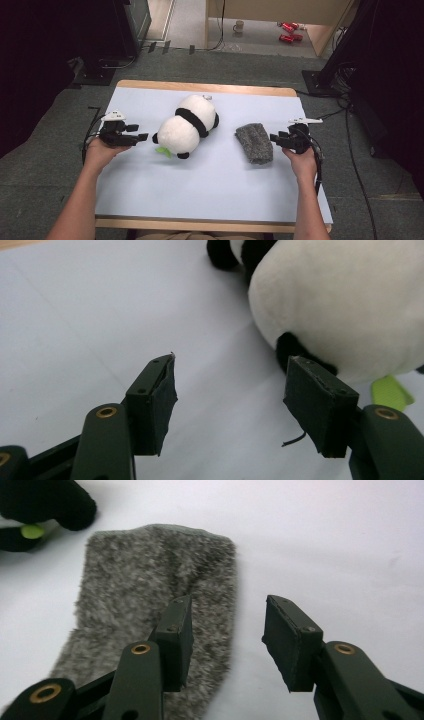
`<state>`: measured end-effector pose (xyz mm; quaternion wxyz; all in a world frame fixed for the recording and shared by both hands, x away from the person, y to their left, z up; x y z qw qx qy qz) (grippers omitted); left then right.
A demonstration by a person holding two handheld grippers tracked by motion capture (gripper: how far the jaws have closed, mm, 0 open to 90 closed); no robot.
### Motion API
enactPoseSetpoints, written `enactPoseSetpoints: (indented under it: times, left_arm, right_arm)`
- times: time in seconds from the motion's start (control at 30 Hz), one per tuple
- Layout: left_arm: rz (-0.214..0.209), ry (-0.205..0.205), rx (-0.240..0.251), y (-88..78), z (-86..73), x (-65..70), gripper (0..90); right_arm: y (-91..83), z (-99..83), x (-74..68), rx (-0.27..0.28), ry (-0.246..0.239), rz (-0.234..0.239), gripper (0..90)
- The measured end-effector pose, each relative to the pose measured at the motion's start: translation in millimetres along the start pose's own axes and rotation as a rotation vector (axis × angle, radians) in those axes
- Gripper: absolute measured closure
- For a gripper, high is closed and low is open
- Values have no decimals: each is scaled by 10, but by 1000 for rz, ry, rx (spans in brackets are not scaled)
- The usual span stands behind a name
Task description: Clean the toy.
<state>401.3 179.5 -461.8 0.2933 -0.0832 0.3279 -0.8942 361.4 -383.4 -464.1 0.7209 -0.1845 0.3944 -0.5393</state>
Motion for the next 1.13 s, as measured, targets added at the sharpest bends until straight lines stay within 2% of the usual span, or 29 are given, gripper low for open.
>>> enactPoseSetpoints:
  times: [0.17,0.2,0.23,0.27,0.3,0.33,0.43,0.47,0.6,0.63,0.7,0.77,0.83,0.93,1.07,1.13]
  left_arm:
    - [27,-24,-21,7,-116,-54,371]
    - [39,-48,-43,15,-179,-82,377]
    - [39,-48,-43,15,-179,-82,385]
    - [58,-54,-71,17,-229,-103,389]
    - [58,-54,-71,17,-229,-103,392]
    - [68,-61,-76,15,-259,-114,392]
    - [84,-71,-97,31,-333,-135,392]
    - [87,-82,-114,51,-379,-149,391]
    - [95,-75,-121,65,-428,-164,392]
    - [103,-69,-120,67,-431,-165,391]
    - [103,-63,-122,70,-433,-162,390]
    - [111,-39,-124,81,-435,-145,380]
    - [123,-9,-136,93,-432,-118,362]
    - [129,-1,-126,102,-447,-95,326]
    - [126,0,-98,98,-477,-91,314]
    - [122,-7,-89,97,-484,-92,305]
  right_arm:
    - [26,-25,87,19,-8,-16,533]
    - [39,-29,103,15,-4,-20,533]
    - [39,-29,103,15,-4,-20,533]
    - [72,-41,149,10,1,-47,529]
    - [72,-41,149,10,1,-47,529]
    - [107,-55,200,7,7,-77,529]
    - [139,-65,239,-7,17,-104,532]
    - [178,-78,284,-8,12,-142,544]
    - [217,-118,352,14,14,-176,555]
    - [233,-143,398,16,31,-174,567]
    - [228,-148,413,25,32,-166,573]
    - [222,-161,439,38,43,-146,566]
    - [226,-203,453,67,30,-130,553]
    - [226,-279,474,129,43,-112,553]
    - [228,-279,470,129,36,-113,544]
    - [236,-284,452,125,17,-119,512]
Point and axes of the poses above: each handheld gripper's, and its own axes: y roughly forward along the jaws, z roughly out of its top, x roughly to its right, the point moved 2 cm from there along y, roughly forward along the jaws, and after that the axes turned 15 degrees about y, right-handed, at the moved point
